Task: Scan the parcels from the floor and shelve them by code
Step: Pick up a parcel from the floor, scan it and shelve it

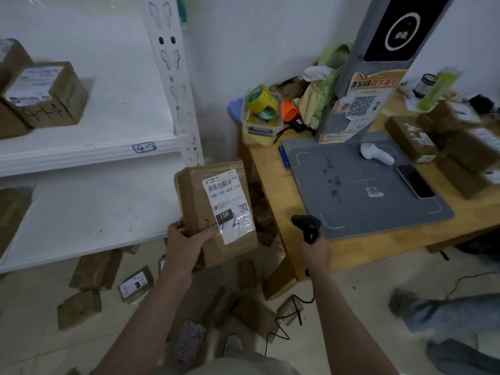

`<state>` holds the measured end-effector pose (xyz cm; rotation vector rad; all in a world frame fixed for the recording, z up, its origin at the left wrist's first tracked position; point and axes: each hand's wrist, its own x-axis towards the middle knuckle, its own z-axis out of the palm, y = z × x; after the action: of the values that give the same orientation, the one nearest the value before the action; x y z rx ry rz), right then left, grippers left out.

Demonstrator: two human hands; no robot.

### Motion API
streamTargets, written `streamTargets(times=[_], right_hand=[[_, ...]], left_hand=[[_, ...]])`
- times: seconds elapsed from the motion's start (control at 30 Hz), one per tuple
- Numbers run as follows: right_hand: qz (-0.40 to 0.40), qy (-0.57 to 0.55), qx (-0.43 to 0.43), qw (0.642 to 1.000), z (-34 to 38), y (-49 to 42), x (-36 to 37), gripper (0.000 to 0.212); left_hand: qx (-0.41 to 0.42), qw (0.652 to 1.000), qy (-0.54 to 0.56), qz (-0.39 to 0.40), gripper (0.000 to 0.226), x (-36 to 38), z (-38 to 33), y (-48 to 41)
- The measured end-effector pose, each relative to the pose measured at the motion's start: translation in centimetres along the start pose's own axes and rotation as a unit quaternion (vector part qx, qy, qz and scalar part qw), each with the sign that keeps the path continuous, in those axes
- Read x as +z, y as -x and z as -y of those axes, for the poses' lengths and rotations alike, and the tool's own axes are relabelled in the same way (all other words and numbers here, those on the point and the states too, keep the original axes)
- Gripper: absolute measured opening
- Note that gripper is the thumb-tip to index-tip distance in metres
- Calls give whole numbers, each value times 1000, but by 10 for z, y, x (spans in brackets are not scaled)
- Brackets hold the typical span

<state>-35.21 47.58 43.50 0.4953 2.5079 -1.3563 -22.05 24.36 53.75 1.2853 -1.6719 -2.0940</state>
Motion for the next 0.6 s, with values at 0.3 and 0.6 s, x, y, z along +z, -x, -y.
streamTargets(times=[0.3,0.6], right_hand=[[29,130,-7,991,-22,-41,7,37],[-28,179,17,983,-16,-45,12,44]], left_hand=[[-24,1000,19,-9,70,-1,0,-6],[-31,999,19,-14,66,2,0,-9]])
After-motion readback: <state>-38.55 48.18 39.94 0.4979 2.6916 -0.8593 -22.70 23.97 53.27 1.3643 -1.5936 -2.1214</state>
